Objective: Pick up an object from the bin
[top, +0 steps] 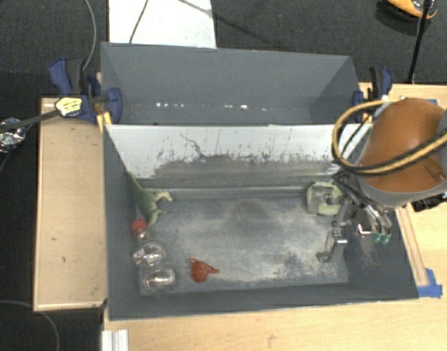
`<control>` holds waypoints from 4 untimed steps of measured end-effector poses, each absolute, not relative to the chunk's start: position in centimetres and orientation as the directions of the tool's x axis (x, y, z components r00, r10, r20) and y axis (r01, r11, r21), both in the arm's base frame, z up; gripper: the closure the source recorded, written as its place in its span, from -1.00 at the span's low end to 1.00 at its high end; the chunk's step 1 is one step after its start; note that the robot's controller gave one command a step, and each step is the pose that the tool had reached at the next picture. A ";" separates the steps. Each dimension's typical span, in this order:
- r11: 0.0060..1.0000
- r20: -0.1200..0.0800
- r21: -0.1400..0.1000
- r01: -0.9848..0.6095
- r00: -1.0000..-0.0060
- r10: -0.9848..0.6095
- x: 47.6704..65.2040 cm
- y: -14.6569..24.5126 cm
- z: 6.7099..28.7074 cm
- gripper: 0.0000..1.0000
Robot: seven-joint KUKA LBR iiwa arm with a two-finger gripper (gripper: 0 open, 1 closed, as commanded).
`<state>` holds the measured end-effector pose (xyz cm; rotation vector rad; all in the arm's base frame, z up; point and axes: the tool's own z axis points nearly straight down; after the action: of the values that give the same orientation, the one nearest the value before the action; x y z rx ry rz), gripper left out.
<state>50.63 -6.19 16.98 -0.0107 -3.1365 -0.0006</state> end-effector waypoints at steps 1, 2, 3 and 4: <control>1.000 -0.003 0.000 0.004 -1.000 0.004 50.8 -6.2 17.4 -1.00; 0.998 -0.010 -0.002 -0.064 -0.998 -0.064 53.9 -11.2 11.7 -1.00; 0.998 0.001 0.001 -0.058 -0.998 -0.058 55.3 -13.1 11.0 -1.00; 0.982 -0.015 -0.005 -0.187 -0.982 -0.187 58.9 -15.1 10.7 -1.00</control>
Offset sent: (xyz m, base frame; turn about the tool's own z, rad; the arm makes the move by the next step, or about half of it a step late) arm 0.0496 -0.0863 -0.0998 -0.1107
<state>58.85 -15.07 10.68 0.2963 -3.1429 0.0059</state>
